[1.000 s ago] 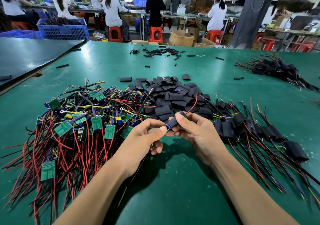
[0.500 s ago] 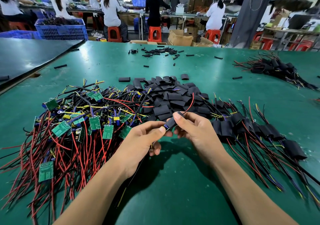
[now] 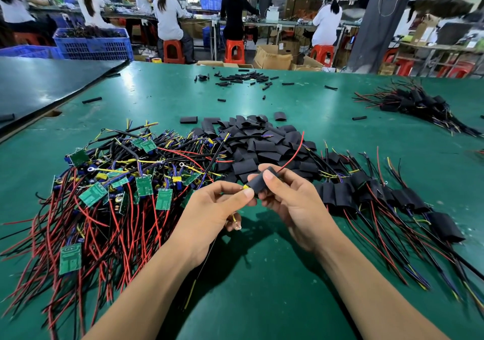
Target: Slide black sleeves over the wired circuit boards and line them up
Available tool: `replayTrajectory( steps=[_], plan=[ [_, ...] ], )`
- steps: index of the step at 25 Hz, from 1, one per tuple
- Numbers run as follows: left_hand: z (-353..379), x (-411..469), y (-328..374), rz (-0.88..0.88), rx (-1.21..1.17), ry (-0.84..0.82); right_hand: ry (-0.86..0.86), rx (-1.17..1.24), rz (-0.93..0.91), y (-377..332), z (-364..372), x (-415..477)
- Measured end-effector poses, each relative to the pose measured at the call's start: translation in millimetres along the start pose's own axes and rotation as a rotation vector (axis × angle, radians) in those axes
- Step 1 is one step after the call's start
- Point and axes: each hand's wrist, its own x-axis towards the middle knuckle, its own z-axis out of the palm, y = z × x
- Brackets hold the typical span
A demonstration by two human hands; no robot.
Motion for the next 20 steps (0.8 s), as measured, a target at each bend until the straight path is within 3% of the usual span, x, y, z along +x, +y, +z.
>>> replayTrajectory(
  steps=[4,13,17,20],
  plan=[
    [-4.1,1.7,1.1,-0.116,-0.012,-0.044,-0.017,0.079,-0.015,-1.5,-1.0,1.1],
    [-8.9,1.0,5.0,-0.228,-0.217,-0.139,-0.054,0.043,-0.067,-4.0,0.8,-2.0],
    [-6.1,1.2,3.7,-0.222,-0.199,-0.125,-0.021,0.027,-0.069,-7.0,0.5,-2.0],
    [-4.9,1.6,4.1,-0.304,-0.385,-0.164,-0.029,0.04,-0.124,-8.9,3.8,-4.8]
  ],
)
